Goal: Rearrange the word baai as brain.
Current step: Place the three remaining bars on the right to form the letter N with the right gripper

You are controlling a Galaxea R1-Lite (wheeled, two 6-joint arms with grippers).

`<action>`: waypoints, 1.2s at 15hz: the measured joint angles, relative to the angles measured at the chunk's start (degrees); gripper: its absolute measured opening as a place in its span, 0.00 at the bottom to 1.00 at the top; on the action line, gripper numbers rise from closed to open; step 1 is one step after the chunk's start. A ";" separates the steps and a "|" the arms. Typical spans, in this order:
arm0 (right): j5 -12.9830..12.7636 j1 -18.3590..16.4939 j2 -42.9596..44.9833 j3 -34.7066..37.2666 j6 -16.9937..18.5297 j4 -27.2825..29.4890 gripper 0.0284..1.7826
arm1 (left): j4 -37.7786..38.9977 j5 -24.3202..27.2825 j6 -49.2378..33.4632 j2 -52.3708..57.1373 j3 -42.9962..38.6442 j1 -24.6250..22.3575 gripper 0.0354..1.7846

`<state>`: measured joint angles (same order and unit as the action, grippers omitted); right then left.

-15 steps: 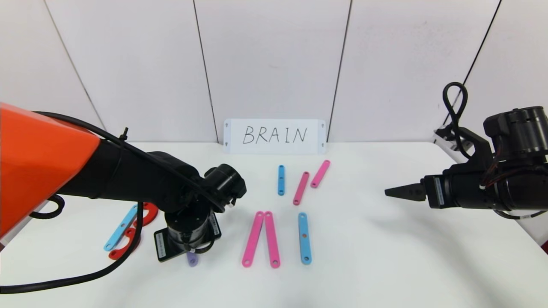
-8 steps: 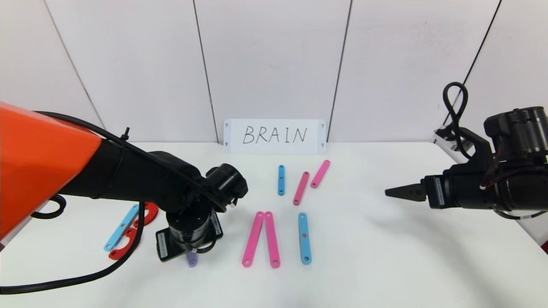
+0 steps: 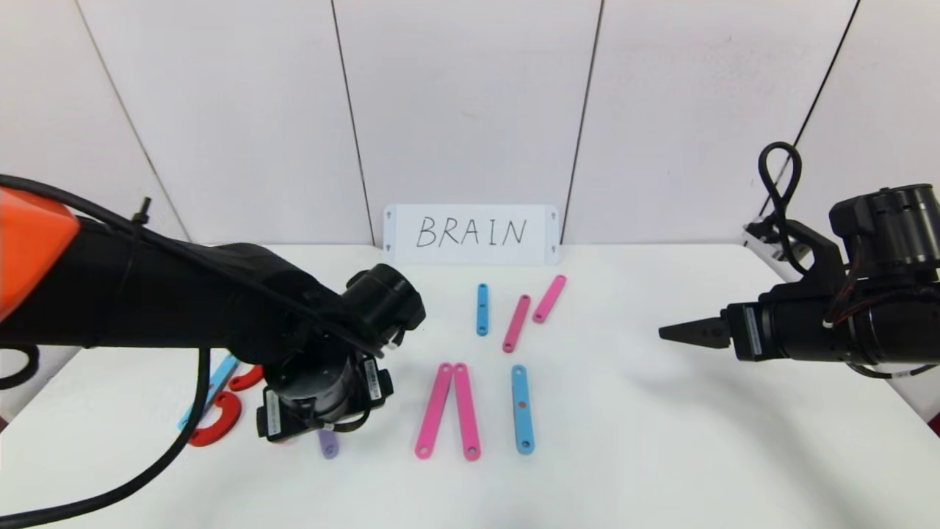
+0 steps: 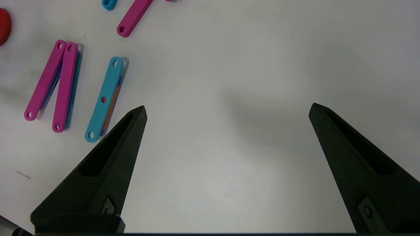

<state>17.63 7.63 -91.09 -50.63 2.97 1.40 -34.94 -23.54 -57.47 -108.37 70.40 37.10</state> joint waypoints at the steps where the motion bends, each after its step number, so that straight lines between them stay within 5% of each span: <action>1: 0.00 0.02 0.02 0.00 0.00 0.00 0.97 | 0.18 1.19 3.06 1.51 -0.20 -0.41 0.97; 10: -0.24 0.60 0.68 0.00 0.02 0.00 0.97 | 11.18 31.70 45.53 13.73 2.61 -15.32 0.97; 18: -0.66 1.49 0.11 2.61 0.05 -9.69 0.97 | 11.19 34.56 62.65 14.69 9.29 -18.44 0.97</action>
<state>16.97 9.12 -90.98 -48.02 3.02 -8.29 -23.75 11.02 5.18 -93.68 79.69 18.65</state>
